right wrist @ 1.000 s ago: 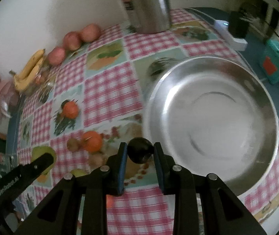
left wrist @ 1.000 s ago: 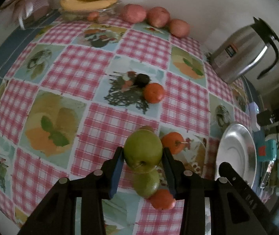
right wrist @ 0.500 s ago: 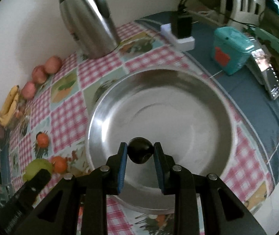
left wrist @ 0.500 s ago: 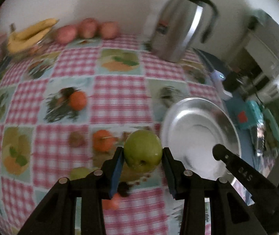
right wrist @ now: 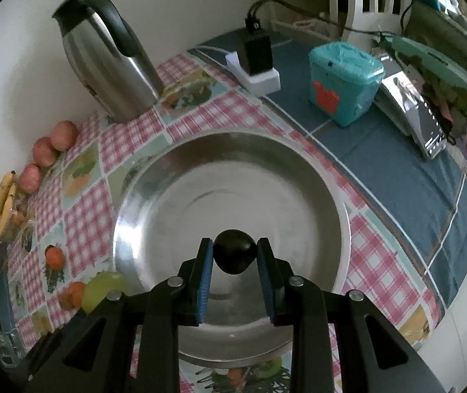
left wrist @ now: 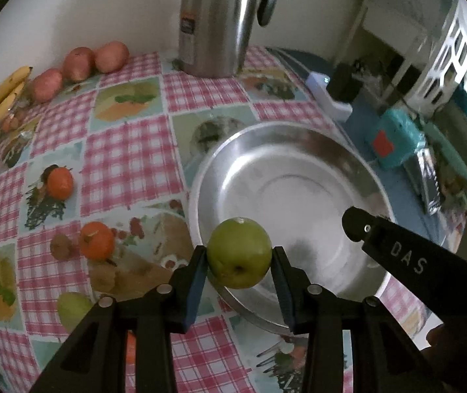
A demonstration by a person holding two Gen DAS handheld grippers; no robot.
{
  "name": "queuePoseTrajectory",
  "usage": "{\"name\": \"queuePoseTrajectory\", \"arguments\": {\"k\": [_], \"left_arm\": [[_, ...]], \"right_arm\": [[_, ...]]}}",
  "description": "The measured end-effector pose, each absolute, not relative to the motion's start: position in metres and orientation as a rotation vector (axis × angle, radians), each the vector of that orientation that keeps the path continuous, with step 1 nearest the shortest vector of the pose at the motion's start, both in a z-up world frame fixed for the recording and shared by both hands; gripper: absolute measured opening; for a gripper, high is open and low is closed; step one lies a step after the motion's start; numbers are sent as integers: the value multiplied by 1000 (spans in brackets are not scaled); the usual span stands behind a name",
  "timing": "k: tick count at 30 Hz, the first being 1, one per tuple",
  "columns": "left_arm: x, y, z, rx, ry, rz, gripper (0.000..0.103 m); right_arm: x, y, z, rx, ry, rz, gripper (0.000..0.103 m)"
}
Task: Organize fruits
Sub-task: 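Carry pear in left tool while right tool carries plum over the steel plate, then open left tool dropping pear while right tool releases plum into the plate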
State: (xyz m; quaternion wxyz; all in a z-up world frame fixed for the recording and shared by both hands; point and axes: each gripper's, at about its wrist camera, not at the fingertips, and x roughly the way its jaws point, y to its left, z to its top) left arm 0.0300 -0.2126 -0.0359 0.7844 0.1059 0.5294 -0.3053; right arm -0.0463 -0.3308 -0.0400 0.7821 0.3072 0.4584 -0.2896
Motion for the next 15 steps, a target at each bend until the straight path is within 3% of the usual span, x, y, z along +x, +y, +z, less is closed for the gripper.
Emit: {"name": "queuePoseTrajectory", "arguments": {"k": [15], "left_arm": [[26, -218, -40, 266, 1128, -660, 43]], "right_arm": [[-43, -333, -59, 682, 1062, -633, 29]]}}
